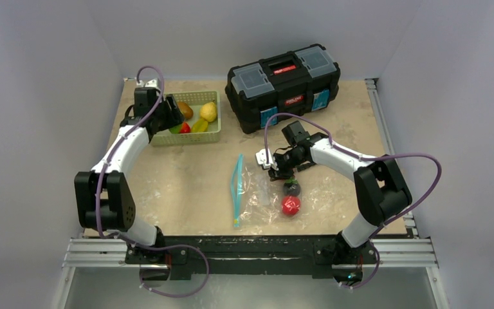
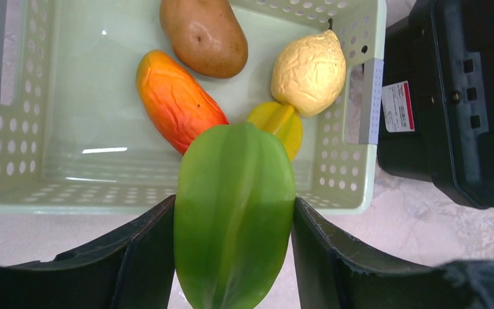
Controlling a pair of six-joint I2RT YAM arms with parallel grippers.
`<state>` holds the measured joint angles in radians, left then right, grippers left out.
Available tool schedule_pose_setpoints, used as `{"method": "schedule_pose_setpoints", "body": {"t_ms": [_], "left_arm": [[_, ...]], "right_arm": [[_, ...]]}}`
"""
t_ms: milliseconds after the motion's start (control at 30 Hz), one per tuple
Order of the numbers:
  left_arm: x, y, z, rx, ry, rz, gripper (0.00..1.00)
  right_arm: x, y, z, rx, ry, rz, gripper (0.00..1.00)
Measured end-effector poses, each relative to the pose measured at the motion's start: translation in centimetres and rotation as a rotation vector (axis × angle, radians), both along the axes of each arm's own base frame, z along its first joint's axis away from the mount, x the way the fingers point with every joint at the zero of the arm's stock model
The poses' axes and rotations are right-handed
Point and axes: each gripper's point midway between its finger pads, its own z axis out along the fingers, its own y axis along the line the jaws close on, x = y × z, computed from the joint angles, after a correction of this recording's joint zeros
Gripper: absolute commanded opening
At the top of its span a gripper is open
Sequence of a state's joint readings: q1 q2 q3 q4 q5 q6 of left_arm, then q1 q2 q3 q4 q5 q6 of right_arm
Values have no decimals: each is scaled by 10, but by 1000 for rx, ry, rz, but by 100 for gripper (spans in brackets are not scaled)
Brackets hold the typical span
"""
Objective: Open the zip-top bag and remove the fake food
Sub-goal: Place the fake fruit in the bin.
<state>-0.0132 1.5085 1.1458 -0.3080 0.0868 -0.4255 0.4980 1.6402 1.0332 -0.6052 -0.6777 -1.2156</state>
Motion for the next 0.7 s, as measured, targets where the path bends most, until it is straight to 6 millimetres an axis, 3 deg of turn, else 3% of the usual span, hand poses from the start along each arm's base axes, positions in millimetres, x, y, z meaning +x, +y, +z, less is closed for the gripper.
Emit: {"method": "schedule_pose_setpoints", "body": {"t_ms": [233,267,367,500,700], "left_arm": [[25,2,-6,1,30,5,0],[38,2,-11,3,42,4,0],[40,6,-17,10,77,7,1],[55,31,-27,26,96,53,3],[54,62,-43,36,160,125,14]], "right_arm": [[-1,2,1,10,7,4,26],[-2,2,1,15,9,6,26],[-2,3,2,17,10,7,26],[-2,3,2,17,11,7,26],[-3,2,1,16,13,7,26]]}}
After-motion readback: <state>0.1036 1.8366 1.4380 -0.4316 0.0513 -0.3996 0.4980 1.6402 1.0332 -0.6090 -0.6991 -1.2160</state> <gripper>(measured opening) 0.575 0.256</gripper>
